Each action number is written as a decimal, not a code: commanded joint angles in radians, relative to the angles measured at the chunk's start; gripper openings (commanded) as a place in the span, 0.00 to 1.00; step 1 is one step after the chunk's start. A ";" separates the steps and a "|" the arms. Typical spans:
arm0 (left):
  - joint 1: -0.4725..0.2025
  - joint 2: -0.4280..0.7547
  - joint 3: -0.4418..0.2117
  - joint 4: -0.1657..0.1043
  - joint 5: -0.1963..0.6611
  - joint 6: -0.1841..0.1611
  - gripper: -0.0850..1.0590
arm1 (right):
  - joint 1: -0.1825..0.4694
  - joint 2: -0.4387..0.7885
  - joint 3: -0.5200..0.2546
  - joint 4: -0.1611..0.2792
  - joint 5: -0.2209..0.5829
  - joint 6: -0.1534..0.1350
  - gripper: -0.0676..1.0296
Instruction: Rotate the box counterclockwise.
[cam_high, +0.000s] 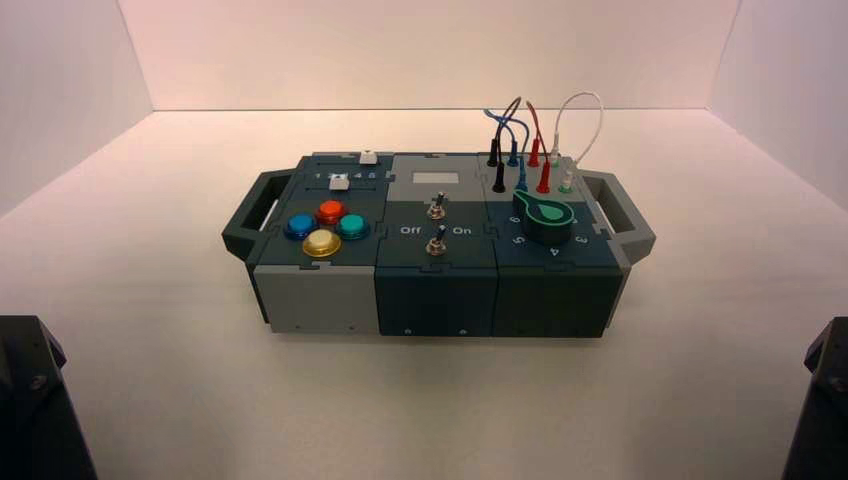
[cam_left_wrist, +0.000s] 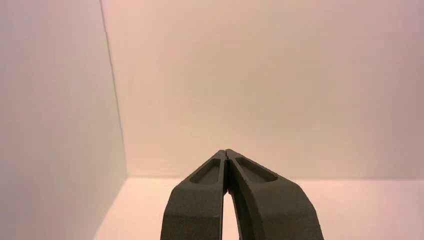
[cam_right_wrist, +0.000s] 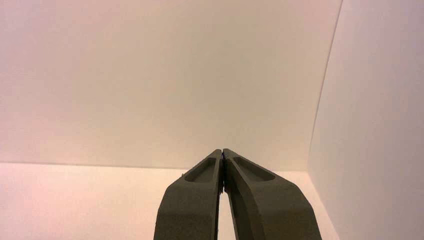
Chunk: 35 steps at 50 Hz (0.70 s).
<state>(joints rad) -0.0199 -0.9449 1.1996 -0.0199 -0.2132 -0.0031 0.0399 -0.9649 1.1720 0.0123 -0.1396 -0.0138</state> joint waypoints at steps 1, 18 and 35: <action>-0.025 0.041 -0.052 0.000 0.026 0.000 0.05 | 0.040 0.009 -0.044 0.002 0.029 -0.006 0.04; -0.164 0.178 -0.166 -0.008 0.209 -0.003 0.05 | 0.206 0.048 -0.084 0.002 0.218 -0.014 0.04; -0.287 0.368 -0.407 -0.006 0.354 0.000 0.05 | 0.405 0.147 -0.167 0.020 0.503 -0.009 0.04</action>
<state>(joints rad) -0.2945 -0.6167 0.8805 -0.0276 0.1166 -0.0046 0.4203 -0.8360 1.0538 0.0169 0.3083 -0.0261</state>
